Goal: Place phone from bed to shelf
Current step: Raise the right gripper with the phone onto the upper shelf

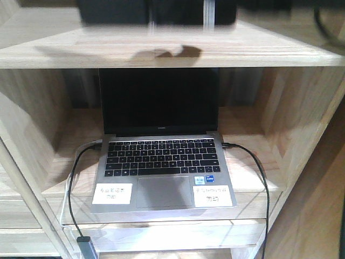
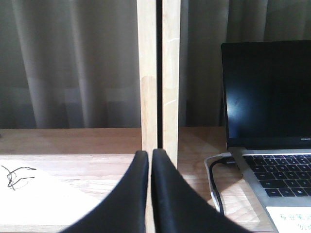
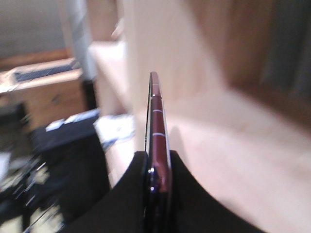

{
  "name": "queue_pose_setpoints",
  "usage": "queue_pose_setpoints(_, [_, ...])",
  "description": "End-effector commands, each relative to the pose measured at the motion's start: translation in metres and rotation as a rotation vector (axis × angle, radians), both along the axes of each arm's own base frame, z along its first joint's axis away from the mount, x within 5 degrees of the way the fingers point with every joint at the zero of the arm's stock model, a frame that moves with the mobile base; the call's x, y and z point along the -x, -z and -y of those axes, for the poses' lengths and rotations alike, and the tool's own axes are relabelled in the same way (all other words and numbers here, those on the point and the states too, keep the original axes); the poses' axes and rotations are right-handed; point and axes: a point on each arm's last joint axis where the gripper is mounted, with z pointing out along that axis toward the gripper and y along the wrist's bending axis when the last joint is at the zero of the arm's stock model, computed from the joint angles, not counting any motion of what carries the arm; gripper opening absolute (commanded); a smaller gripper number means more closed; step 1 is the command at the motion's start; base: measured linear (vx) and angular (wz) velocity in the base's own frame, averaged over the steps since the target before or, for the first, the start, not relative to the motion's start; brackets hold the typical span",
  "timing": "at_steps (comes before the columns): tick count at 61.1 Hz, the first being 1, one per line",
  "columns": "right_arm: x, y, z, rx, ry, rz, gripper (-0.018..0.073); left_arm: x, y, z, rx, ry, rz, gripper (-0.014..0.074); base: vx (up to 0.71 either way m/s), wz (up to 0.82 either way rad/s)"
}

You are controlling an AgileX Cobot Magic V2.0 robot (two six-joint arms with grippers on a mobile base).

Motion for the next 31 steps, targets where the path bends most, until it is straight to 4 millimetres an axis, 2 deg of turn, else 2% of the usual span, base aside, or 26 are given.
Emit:
queue_pose_setpoints(1, [-0.004,-0.024,0.000,-0.120,0.018,0.036,-0.0002,0.002,-0.015,0.000,0.013,0.005,0.105,0.0001,0.00,0.00])
queue_pose_setpoints(13, [-0.039,-0.024,-0.010,-0.185,-0.002,0.000,-0.0002,0.002,-0.015,0.000,0.013,0.005,0.105,0.0001,0.00,0.00])
queue_pose_setpoints(31, [-0.085,-0.009,-0.056,-0.228,-0.021,-0.036,-0.0002,0.002,-0.015,0.000,0.013,0.005,0.105,0.0001,0.00,0.00])
